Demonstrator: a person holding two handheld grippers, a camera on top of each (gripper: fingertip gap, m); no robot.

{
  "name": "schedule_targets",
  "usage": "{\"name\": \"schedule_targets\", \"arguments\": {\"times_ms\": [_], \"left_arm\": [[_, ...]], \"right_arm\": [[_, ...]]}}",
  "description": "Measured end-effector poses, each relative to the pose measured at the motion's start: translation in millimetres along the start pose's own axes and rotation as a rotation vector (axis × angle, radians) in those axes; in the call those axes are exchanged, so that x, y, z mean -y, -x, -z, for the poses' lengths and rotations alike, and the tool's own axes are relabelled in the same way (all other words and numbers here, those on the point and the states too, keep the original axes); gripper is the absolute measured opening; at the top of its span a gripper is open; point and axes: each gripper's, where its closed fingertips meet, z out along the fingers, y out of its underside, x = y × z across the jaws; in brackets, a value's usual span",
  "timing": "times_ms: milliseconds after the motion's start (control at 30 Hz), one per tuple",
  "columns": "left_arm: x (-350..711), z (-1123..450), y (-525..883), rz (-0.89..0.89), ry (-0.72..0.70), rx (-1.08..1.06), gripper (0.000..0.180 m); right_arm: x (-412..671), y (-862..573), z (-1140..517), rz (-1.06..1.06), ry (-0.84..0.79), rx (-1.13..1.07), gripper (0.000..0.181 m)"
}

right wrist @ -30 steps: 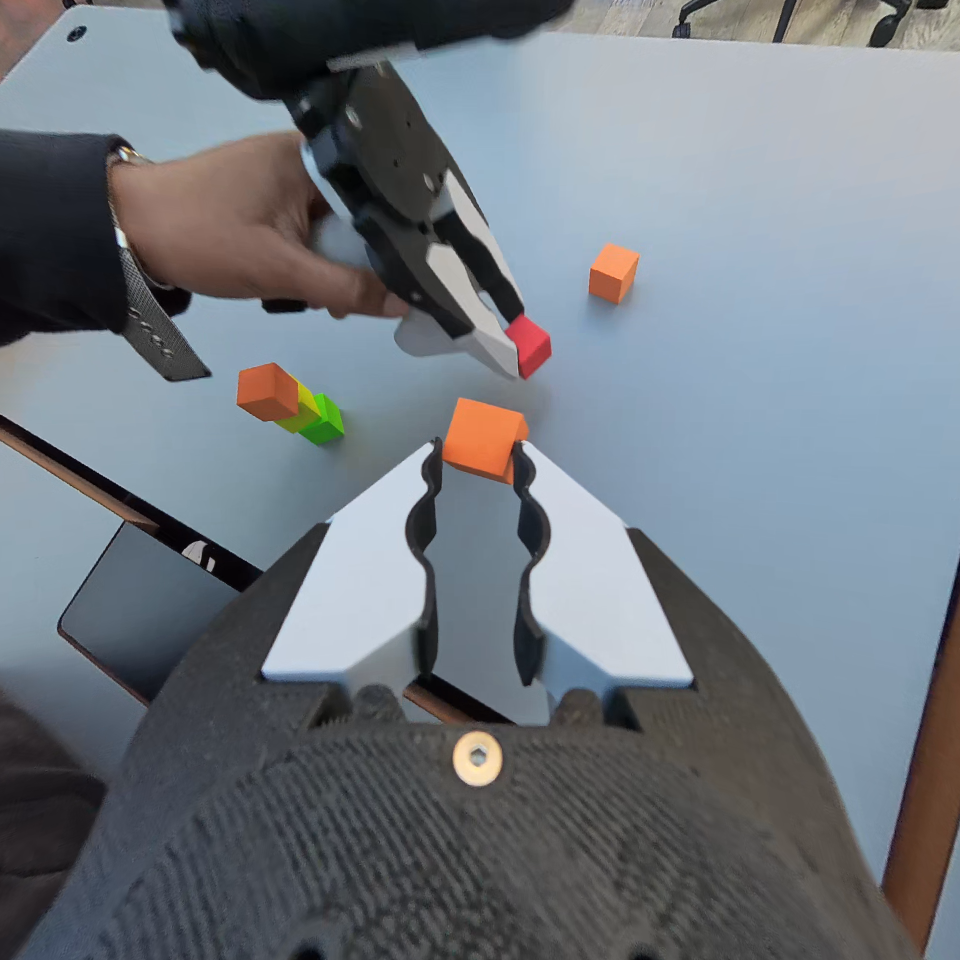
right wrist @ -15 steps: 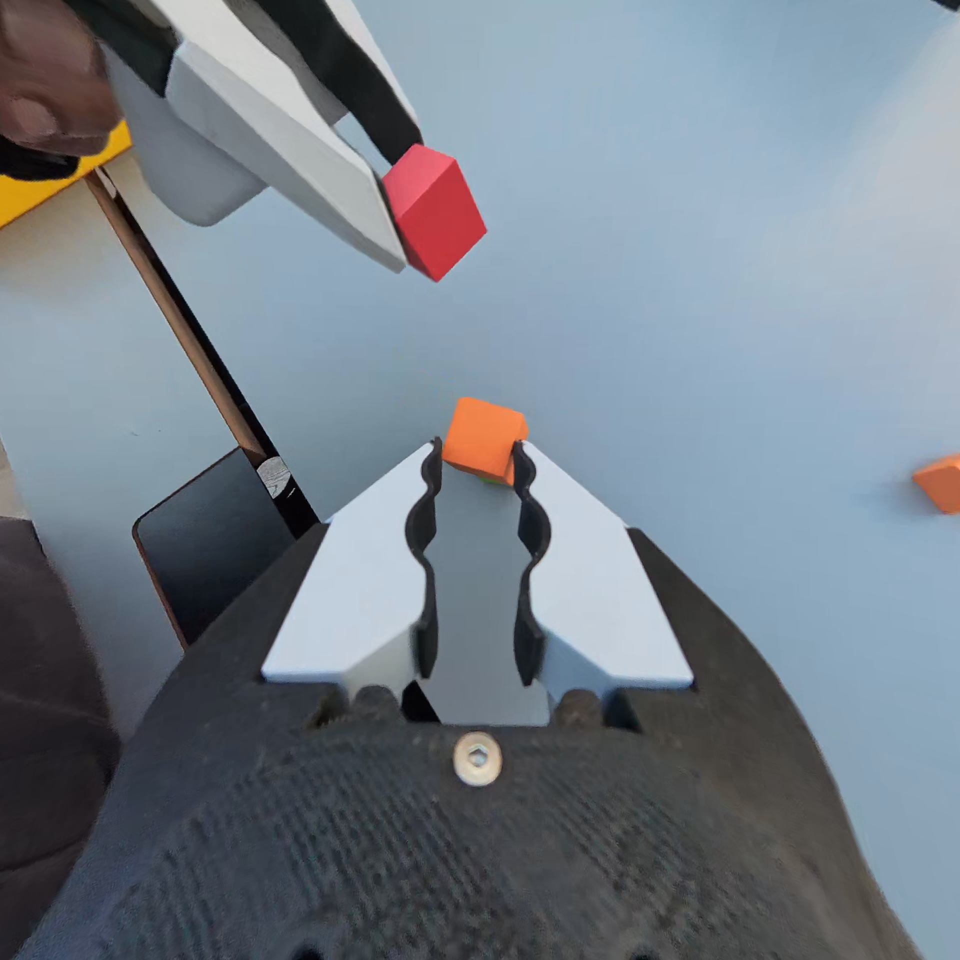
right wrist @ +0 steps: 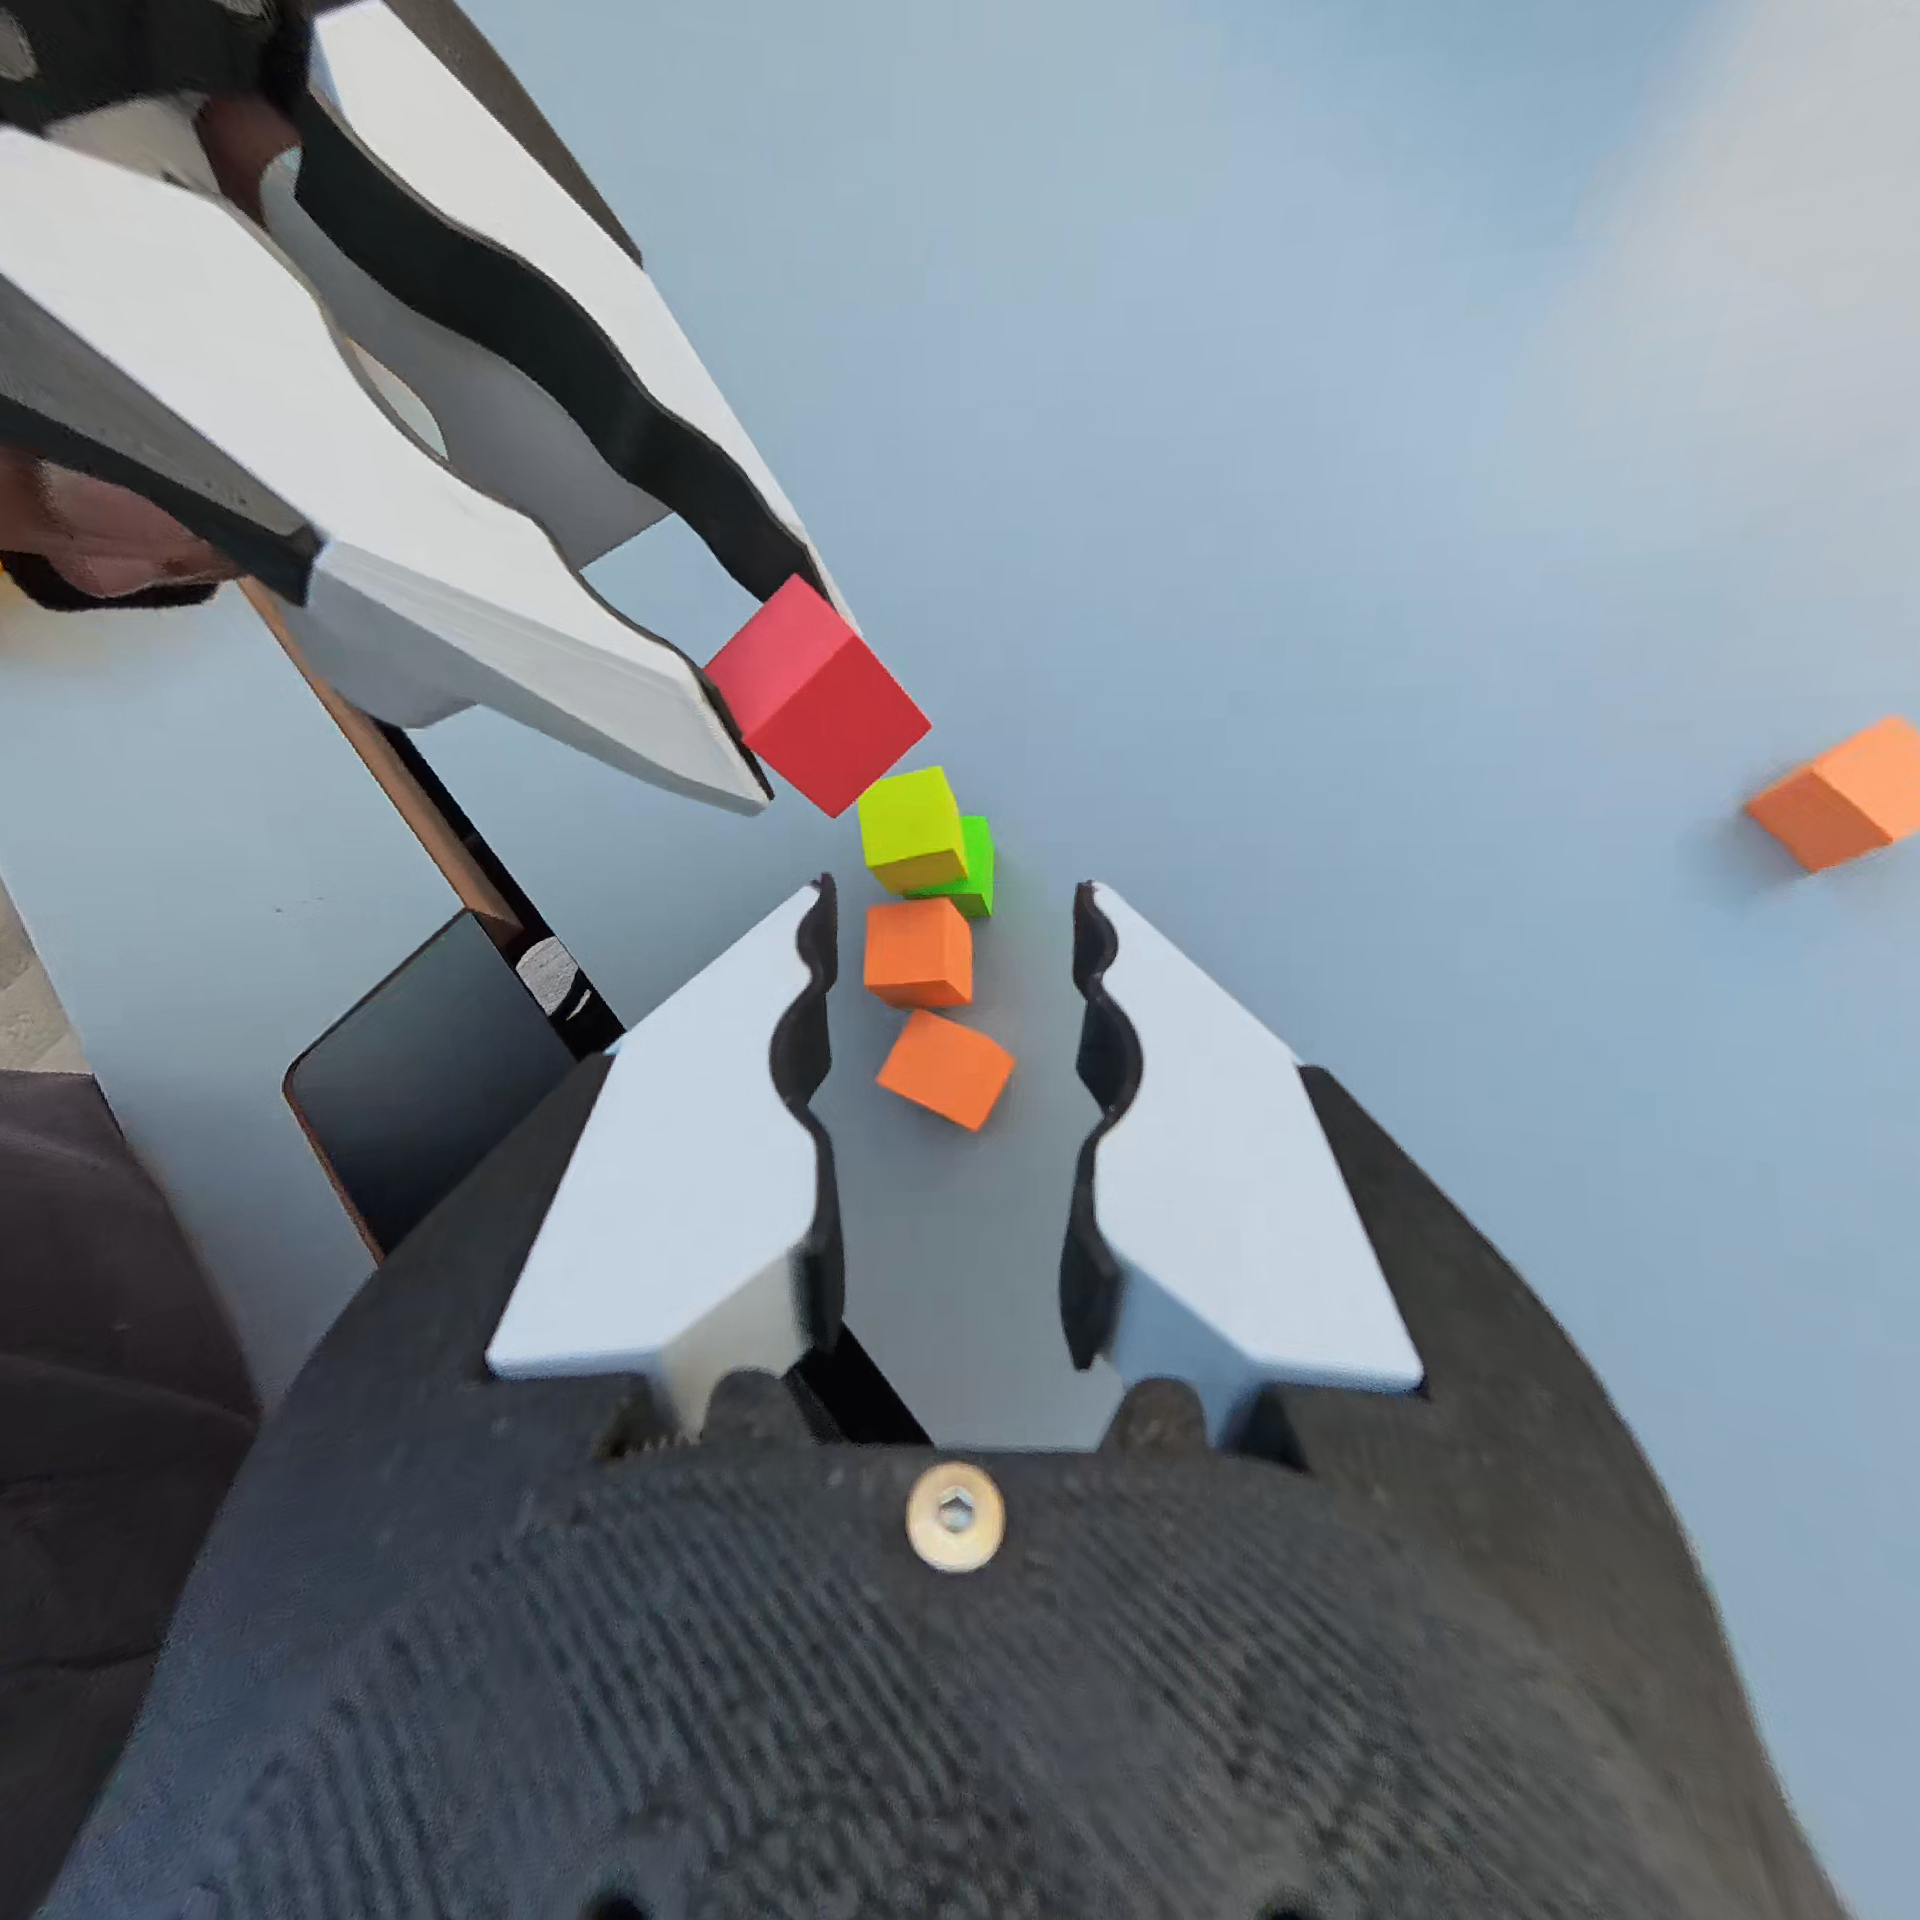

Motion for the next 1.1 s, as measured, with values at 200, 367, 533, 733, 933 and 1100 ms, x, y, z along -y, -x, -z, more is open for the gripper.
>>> {"name": "schedule_targets", "arguments": {"times_ms": [200,367,533,733,933,1100], "left_arm": [[-7.0,-11.7,15.8,0.015,0.03,0.053,0.033],[-18.0,-1.4,35.1,0.112,0.009,0.081,0.033],[-32.1,5.8,42.2,0.167,0.005,0.091,0.033],[-31.1,3.2,31.0,0.151,-0.032,0.064,0.033],[-31.8,-22.1,30.7,0.069,-0.046,0.089,0.033],[-44.7,-41.1,34.5,0.021,-0.008,0.101,0.033]], "right_arm": [[-35.0,-25.9,18.6,-0.116,0.027,-0.056,0.046],[-74.7,-19.3,4.1,-0.116,0.151,-0.026,0.052],[-93.5,2.1,-24.8,-0.012,0.223,0.041,0.05],[-91.7,0.1,-33.1,0.045,0.262,0.051,0.027],[-55.4,-13.2,-13.3,-0.041,0.143,0.014,0.027],[-22.5,-12.6,-2.2,-0.013,0.079,-0.014,0.027]]}}
